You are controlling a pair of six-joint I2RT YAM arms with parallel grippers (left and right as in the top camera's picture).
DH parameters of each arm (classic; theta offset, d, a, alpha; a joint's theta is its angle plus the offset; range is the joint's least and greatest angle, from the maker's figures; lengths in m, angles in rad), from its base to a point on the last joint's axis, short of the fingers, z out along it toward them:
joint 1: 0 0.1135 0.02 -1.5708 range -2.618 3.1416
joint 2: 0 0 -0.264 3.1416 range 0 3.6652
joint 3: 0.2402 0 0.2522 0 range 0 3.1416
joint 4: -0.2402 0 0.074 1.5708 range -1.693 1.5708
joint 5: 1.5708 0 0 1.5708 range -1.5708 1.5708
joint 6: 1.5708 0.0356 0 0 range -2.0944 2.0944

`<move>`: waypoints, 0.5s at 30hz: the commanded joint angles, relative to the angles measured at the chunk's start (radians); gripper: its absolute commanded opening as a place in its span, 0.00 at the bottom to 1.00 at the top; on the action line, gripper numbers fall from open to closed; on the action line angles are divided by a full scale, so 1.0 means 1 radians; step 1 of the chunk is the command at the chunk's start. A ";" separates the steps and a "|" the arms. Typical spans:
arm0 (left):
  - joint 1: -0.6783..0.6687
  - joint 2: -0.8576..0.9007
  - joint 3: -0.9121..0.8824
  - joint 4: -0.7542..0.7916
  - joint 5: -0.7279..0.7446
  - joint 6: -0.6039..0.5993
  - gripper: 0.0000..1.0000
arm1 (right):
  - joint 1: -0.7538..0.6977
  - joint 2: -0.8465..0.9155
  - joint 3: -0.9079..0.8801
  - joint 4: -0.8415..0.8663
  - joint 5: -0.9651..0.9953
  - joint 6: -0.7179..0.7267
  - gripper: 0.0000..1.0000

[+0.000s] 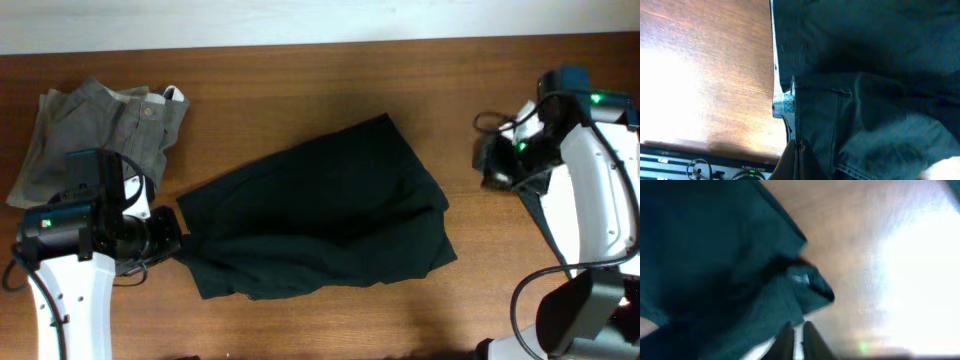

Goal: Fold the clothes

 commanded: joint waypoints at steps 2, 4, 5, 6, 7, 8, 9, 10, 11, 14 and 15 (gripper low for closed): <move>-0.003 -0.002 -0.003 0.023 -0.016 0.017 0.00 | 0.012 -0.037 -0.231 0.016 -0.127 -0.063 0.21; -0.003 -0.002 -0.003 0.023 -0.017 0.017 0.00 | 0.012 -0.133 -0.372 0.075 -0.205 -0.058 0.27; -0.003 -0.002 -0.003 0.024 -0.018 0.017 0.00 | 0.013 -0.189 -0.438 0.101 -0.221 -0.042 0.32; -0.003 -0.002 -0.003 0.027 -0.019 0.017 0.00 | 0.024 -0.249 -0.508 0.132 -0.223 -0.029 0.38; -0.003 -0.002 -0.003 0.031 -0.019 0.017 0.00 | 0.039 -0.302 -0.576 0.167 -0.220 0.006 0.41; -0.003 -0.002 -0.003 0.035 -0.019 0.017 0.00 | 0.057 -0.351 -0.669 0.228 -0.221 0.064 0.45; -0.003 -0.002 -0.003 0.041 -0.019 0.017 0.00 | 0.072 -0.370 -0.749 0.285 -0.237 0.101 0.45; -0.003 -0.002 -0.003 0.041 -0.019 0.017 0.00 | 0.081 -0.372 -0.812 0.331 -0.274 0.117 0.45; -0.003 -0.002 -0.003 0.041 -0.019 0.017 0.00 | 0.084 -0.367 -0.867 0.379 -0.312 0.133 0.45; -0.003 -0.002 -0.003 0.043 -0.019 0.017 0.00 | 0.084 -0.359 -0.969 0.517 -0.362 0.196 0.45; -0.003 -0.002 -0.003 0.045 -0.019 0.017 0.00 | 0.084 -0.359 -0.985 0.551 -0.371 0.196 0.45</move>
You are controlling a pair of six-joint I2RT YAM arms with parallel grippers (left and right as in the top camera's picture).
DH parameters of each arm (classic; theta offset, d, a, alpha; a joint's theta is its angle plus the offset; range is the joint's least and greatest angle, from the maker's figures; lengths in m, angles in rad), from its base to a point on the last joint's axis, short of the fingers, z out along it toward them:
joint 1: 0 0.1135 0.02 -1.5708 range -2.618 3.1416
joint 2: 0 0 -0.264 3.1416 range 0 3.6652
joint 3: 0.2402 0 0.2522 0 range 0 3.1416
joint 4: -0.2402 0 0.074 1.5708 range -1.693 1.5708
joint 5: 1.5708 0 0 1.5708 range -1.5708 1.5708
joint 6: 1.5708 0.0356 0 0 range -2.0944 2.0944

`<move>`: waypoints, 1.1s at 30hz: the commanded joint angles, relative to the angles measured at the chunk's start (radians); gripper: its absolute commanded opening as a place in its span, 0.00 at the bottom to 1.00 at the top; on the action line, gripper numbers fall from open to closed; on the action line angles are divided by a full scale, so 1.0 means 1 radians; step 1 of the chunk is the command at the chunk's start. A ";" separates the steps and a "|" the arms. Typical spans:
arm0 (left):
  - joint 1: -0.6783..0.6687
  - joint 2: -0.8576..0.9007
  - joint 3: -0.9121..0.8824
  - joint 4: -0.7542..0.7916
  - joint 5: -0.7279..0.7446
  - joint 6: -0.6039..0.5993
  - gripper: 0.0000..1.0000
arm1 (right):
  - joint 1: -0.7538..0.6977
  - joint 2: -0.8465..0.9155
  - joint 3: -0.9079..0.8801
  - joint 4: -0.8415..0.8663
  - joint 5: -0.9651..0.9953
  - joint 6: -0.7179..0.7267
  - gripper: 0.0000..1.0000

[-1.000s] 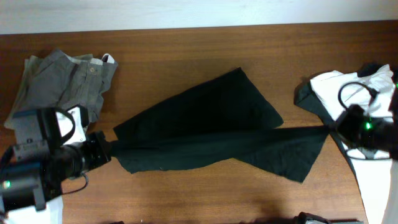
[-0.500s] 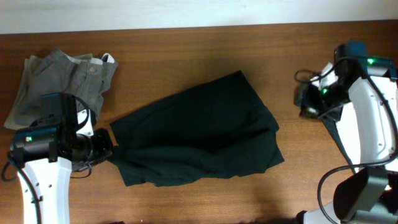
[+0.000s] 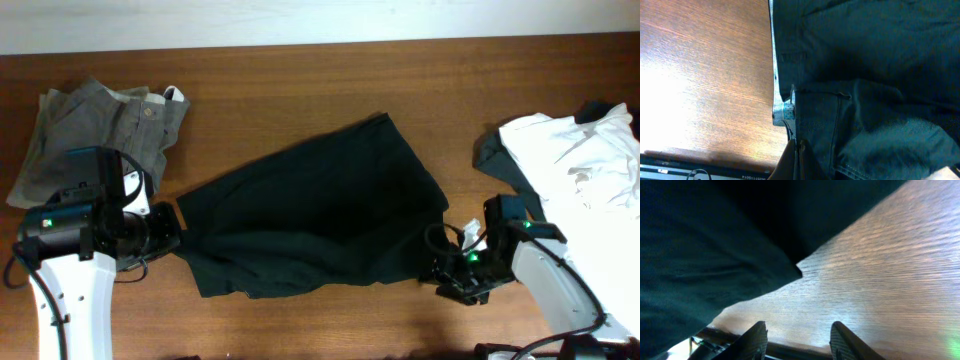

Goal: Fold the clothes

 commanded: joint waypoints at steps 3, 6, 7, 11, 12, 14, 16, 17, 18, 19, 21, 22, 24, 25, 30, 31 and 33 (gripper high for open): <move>-0.002 -0.002 0.002 0.009 -0.011 0.017 0.00 | 0.008 0.001 -0.056 0.175 -0.073 0.063 0.47; -0.002 -0.002 0.002 0.010 -0.011 0.017 0.00 | 0.008 0.017 -0.060 0.252 -0.066 0.101 0.49; -0.002 -0.002 0.002 0.010 -0.011 0.017 0.00 | 0.008 0.034 -0.063 0.253 -0.065 0.106 0.49; -0.002 -0.002 0.002 0.010 -0.011 0.017 0.00 | 0.008 0.100 -0.082 0.248 -0.067 0.106 0.47; -0.002 -0.002 0.002 0.010 -0.011 0.017 0.00 | 0.008 0.114 -0.084 0.248 -0.069 0.105 0.47; -0.002 -0.002 0.002 0.013 -0.012 0.017 0.00 | 0.008 0.120 -0.084 0.275 -0.082 0.105 0.38; -0.002 -0.002 0.002 0.014 -0.012 0.017 0.00 | 0.008 0.120 -0.084 0.305 -0.107 0.105 0.32; -0.002 -0.002 0.002 0.014 -0.012 0.017 0.00 | 0.008 0.120 -0.084 0.318 -0.106 0.105 0.33; -0.002 -0.002 0.002 0.014 -0.012 0.017 0.00 | 0.008 0.120 -0.084 0.323 -0.107 0.106 0.36; -0.002 -0.002 0.002 0.014 -0.012 0.017 0.00 | 0.008 0.120 -0.084 0.323 -0.107 0.106 0.36; -0.002 -0.002 0.002 0.015 -0.012 0.017 0.00 | 0.008 0.120 -0.084 0.323 -0.106 0.111 0.35; -0.002 -0.002 0.002 0.016 -0.012 0.017 0.00 | 0.008 0.120 -0.084 0.326 -0.106 0.125 0.32; -0.002 -0.002 0.002 0.019 -0.012 0.017 0.00 | 0.008 0.120 -0.084 0.332 -0.099 0.166 0.15; -0.002 -0.002 0.002 0.019 -0.012 0.017 0.00 | 0.008 0.120 -0.084 0.333 -0.099 0.166 0.10; -0.002 -0.002 0.002 0.021 -0.011 0.032 0.00 | 0.007 0.068 -0.025 0.227 -0.102 0.119 0.04; -0.002 -0.002 0.002 0.021 -0.011 0.039 0.00 | 0.007 0.041 0.004 0.184 -0.096 0.103 0.04; -0.002 -0.002 0.002 0.021 -0.012 0.039 0.00 | 0.007 -0.031 0.102 0.039 -0.010 0.085 0.04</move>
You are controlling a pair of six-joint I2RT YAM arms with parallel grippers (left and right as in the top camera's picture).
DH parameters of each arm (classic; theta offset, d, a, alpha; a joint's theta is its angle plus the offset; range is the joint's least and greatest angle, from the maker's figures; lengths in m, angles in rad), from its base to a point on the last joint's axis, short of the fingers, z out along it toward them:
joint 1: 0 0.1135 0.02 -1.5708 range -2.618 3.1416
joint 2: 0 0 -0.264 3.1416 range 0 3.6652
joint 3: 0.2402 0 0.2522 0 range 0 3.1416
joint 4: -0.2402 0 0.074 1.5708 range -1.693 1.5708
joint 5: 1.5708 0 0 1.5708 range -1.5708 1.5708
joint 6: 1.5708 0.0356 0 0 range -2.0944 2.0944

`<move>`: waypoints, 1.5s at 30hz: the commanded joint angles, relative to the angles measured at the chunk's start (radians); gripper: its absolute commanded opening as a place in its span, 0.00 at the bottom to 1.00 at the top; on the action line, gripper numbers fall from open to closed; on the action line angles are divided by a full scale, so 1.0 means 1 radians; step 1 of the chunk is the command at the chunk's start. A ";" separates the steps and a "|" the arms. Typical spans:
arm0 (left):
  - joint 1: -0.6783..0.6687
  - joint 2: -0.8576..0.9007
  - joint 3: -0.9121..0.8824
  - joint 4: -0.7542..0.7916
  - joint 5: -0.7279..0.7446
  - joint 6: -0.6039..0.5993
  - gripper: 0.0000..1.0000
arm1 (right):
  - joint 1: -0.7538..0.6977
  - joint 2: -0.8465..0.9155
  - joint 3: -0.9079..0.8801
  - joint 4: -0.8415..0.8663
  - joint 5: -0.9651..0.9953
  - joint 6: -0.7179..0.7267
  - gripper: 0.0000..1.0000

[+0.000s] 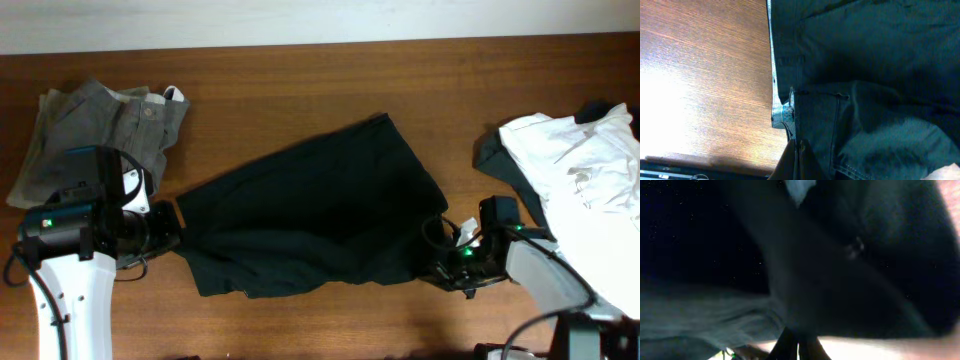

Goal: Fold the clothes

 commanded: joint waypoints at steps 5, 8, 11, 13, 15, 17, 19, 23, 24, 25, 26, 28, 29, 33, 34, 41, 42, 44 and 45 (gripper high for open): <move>-0.002 -0.002 0.002 0.018 -0.011 0.028 0.00 | 0.005 -0.139 0.211 -0.231 0.217 -0.051 0.04; -0.002 -0.002 0.002 0.018 -0.011 0.028 0.00 | 0.005 -0.138 0.210 -0.252 0.261 -0.051 0.04; -0.002 -0.002 0.002 0.024 -0.011 0.027 0.00 | 0.007 -0.138 0.206 -0.254 0.255 -0.051 0.12; -0.002 -0.002 0.002 0.024 -0.011 0.027 0.00 | 0.047 -0.129 0.161 -0.244 0.214 -0.038 0.40; -0.002 -0.002 0.002 0.024 -0.011 0.027 0.00 | 0.086 -0.115 0.117 -0.206 0.189 0.004 0.43; -0.002 -0.002 0.002 0.024 -0.011 0.027 0.00 | 0.157 -0.084 0.048 -0.111 0.138 0.089 0.46; -0.002 -0.002 0.002 0.023 -0.011 0.027 0.00 | 0.215 -0.051 0.006 -0.032 0.116 0.175 0.49; -0.002 -0.002 0.002 0.020 -0.011 0.027 0.01 | 0.246 0.004 -0.006 0.069 0.117 0.197 0.41; -0.002 -0.002 0.002 0.019 -0.011 0.027 0.01 | 0.246 0.004 -0.005 0.069 0.118 0.196 0.38; -0.002 -0.002 0.002 0.020 -0.011 0.027 0.01 | 0.246 0.003 -0.003 0.070 0.125 0.192 0.36; -0.002 -0.002 0.002 0.020 -0.011 0.027 0.01 | 0.247 0.003 0.003 0.066 0.155 0.192 0.32; -0.002 -0.002 0.002 0.020 -0.011 0.027 0.01 | 0.247 0.003 0.025 0.065 0.183 0.163 0.17; -0.002 -0.002 0.002 0.020 -0.011 0.028 0.00 | 0.247 0.002 0.031 0.063 0.188 0.161 0.08; -0.002 -0.002 0.002 0.011 -0.011 0.028 0.00 | 0.247 -0.064 0.170 -0.119 0.369 0.079 0.04; -0.002 -0.002 0.002 0.012 -0.011 0.028 0.01 | 0.247 -0.092 0.210 -0.166 0.416 0.076 0.04; -0.002 -0.002 0.002 0.027 -0.007 0.028 0.01 | 0.367 -0.072 0.198 -0.143 0.112 0.182 0.22; -0.002 -0.002 0.002 0.029 -0.007 0.028 0.01 | 0.404 -0.072 0.197 -0.126 0.118 0.235 0.29; -0.002 -0.002 0.002 0.027 -0.008 0.028 0.00 | 0.467 -0.072 0.197 -0.093 0.198 0.285 0.37; -0.002 -0.002 0.002 0.027 -0.008 0.028 0.01 | 0.471 -0.070 0.197 -0.123 0.281 0.284 0.43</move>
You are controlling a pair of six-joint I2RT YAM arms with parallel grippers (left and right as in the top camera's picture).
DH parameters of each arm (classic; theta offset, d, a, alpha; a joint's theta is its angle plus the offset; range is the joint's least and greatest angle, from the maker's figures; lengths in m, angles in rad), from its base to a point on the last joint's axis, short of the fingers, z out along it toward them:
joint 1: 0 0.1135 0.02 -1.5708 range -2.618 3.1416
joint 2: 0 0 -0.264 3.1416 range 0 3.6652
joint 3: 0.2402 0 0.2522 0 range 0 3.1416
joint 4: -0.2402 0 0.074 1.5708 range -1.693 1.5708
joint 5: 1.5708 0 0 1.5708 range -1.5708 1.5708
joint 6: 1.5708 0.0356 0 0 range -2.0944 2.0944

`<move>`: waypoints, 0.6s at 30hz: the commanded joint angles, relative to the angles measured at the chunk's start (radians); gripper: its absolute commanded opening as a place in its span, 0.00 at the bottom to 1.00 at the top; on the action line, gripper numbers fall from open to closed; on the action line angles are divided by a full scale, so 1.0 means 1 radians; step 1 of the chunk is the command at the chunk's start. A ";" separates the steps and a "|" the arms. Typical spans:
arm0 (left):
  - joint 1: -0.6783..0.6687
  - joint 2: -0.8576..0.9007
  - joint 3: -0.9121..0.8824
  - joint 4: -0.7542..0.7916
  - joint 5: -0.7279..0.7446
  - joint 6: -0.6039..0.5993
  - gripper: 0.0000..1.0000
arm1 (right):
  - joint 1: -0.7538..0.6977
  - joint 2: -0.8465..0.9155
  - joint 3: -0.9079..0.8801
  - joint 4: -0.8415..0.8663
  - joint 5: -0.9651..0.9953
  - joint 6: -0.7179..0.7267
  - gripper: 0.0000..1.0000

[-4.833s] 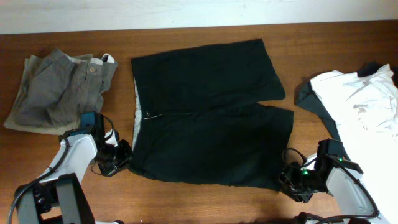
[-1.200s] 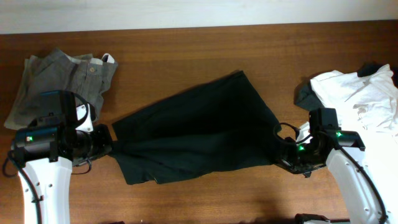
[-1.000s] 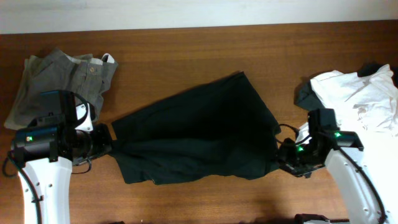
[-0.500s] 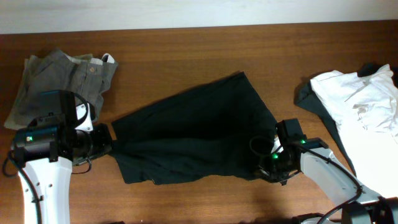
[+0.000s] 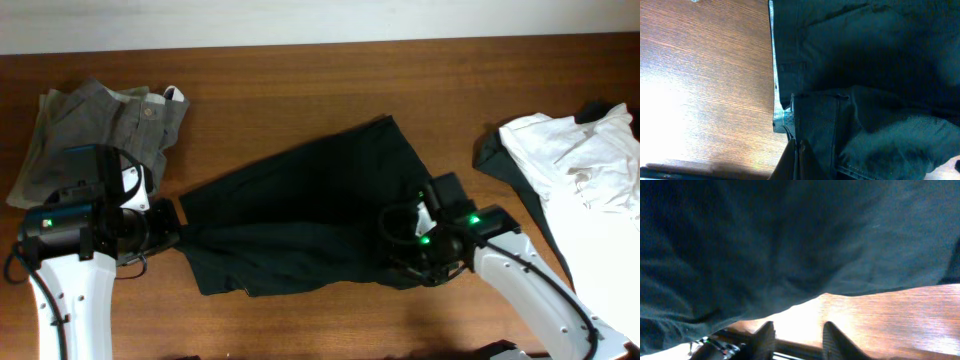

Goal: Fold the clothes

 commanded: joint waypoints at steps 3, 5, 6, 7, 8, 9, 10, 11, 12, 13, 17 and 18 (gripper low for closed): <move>-0.002 -0.002 0.002 0.001 -0.008 0.024 0.00 | -0.033 0.020 -0.008 -0.098 0.256 -0.019 0.44; -0.002 -0.002 0.002 0.005 -0.007 0.024 0.01 | -0.055 0.047 -0.011 -0.079 0.280 -0.072 0.44; -0.002 -0.002 0.002 0.003 -0.007 0.024 0.00 | -0.067 0.089 -0.013 -0.077 0.322 -0.113 0.43; -0.002 -0.002 0.002 0.001 -0.007 0.024 0.01 | -0.077 0.121 -0.013 -0.072 0.338 -0.138 0.44; -0.002 -0.002 0.002 0.000 -0.007 0.024 0.01 | -0.091 0.160 -0.013 -0.064 0.348 -0.149 0.44; -0.002 -0.002 0.002 0.000 -0.007 0.024 0.00 | -0.105 0.195 -0.013 -0.049 0.344 -0.184 0.45; -0.002 -0.002 0.002 0.001 -0.007 0.024 0.00 | -0.114 0.219 -0.013 -0.037 0.340 -0.209 0.46; -0.002 -0.002 0.002 0.001 -0.007 0.024 0.00 | -0.124 0.246 -0.013 -0.008 0.303 -0.263 0.46; -0.002 -0.002 0.002 0.001 -0.007 0.024 0.01 | -0.125 0.257 -0.013 0.017 0.254 -0.306 0.47; -0.002 -0.002 0.002 0.001 -0.007 0.024 0.00 | -0.125 0.263 -0.013 0.068 0.138 -0.383 0.48; -0.002 -0.002 0.002 0.001 -0.007 0.024 0.01 | -0.124 0.264 -0.013 0.076 0.104 -0.399 0.48; -0.002 -0.002 0.002 0.003 -0.007 0.024 0.00 | -0.124 0.264 -0.014 0.073 0.106 -0.399 0.48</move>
